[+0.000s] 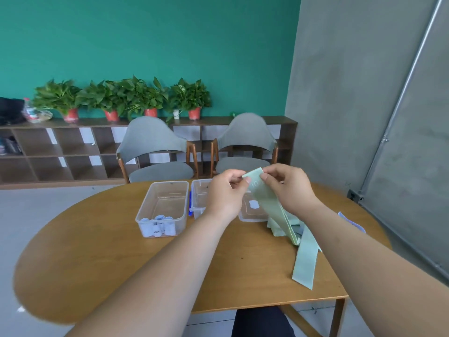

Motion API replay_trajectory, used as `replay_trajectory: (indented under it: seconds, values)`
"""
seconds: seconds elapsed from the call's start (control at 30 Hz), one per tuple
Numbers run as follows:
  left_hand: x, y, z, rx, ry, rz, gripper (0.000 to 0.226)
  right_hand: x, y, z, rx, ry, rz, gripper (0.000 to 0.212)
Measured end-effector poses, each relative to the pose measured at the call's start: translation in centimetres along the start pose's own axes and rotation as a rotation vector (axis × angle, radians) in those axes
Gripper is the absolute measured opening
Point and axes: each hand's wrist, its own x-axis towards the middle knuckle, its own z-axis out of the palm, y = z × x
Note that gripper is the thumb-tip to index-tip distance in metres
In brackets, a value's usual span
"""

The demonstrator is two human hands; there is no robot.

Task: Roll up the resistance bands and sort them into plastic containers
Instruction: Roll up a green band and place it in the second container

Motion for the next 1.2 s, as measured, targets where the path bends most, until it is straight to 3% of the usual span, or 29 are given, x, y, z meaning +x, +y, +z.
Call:
replay_trajectory:
  seconds: [0.4, 0.73, 1.07, 1.2]
  values:
    - [-0.3, 1.3, -9.1, 0.057, 0.131, 0.059, 0.005, 0.9, -7.4, 4.5, 0.3, -0.048, -0.052, 0.008]
    - [-3.3, 0.6, -18.9, 0.118, 0.247, 0.04, 0.012, -0.8, -12.3, 12.3, 0.536, -0.22, -0.046, 0.008]
    - [-7.4, 0.0, -28.4, 0.085, 0.353, -0.094, 0.006, -2.3, -17.9, 20.5, 0.704, -0.395, 0.024, 0.017]
    - [-7.6, -2.2, -30.8, 0.13, 0.373, -0.209, 0.008, -2.3, -18.1, 24.6, 0.621, -0.465, 0.069, 0.016]
